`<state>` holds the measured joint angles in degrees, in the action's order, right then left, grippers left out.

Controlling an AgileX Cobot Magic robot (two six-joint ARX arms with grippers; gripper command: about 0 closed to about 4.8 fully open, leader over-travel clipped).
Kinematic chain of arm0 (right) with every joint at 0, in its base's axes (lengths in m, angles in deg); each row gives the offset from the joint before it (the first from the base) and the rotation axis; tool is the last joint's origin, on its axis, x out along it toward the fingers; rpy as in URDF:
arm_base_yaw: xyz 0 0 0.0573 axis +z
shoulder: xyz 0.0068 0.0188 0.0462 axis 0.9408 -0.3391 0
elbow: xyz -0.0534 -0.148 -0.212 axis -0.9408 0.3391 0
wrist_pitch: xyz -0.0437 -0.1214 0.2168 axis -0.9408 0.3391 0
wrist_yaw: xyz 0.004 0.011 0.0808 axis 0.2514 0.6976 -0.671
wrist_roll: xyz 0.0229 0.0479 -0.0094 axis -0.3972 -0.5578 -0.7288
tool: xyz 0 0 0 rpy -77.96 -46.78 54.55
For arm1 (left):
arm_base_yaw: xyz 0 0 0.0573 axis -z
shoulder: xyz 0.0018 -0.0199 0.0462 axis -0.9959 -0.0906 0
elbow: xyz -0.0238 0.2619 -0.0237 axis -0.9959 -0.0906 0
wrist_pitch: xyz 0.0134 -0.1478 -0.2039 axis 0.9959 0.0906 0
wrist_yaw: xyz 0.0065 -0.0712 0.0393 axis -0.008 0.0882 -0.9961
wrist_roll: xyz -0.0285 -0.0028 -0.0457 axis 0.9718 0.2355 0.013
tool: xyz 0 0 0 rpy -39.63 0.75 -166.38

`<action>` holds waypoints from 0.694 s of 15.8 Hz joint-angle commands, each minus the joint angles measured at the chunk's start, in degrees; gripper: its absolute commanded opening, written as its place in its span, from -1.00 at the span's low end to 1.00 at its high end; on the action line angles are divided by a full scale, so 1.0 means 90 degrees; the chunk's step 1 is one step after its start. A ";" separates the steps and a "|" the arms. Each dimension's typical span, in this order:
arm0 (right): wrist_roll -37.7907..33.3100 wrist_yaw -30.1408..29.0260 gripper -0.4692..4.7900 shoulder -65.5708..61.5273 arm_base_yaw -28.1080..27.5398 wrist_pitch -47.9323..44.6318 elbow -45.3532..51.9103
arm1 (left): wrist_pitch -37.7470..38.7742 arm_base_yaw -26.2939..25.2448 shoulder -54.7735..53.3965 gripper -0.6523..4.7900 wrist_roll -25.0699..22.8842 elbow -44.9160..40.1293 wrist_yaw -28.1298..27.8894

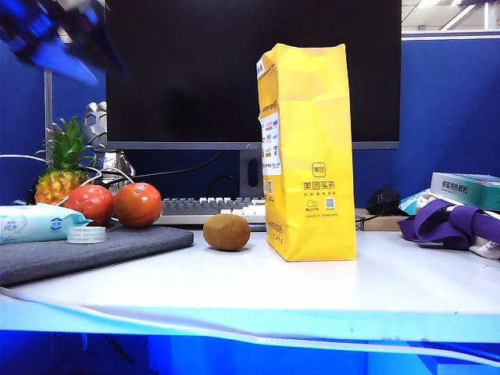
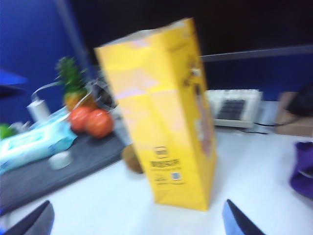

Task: Pick up the kiwifruit and throw it into the yellow paper bag.

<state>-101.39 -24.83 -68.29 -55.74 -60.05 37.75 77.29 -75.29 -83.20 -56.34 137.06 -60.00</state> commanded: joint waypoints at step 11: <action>0.1698 0.0537 1.00 -0.4612 0.2086 0.0503 -0.2586 | 0.0321 0.1265 -0.2817 0.77 -0.1265 0.2278 -0.1377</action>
<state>-89.78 -24.96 -108.85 -38.52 -56.22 15.77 79.41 -64.03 -107.39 -67.45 155.76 -73.22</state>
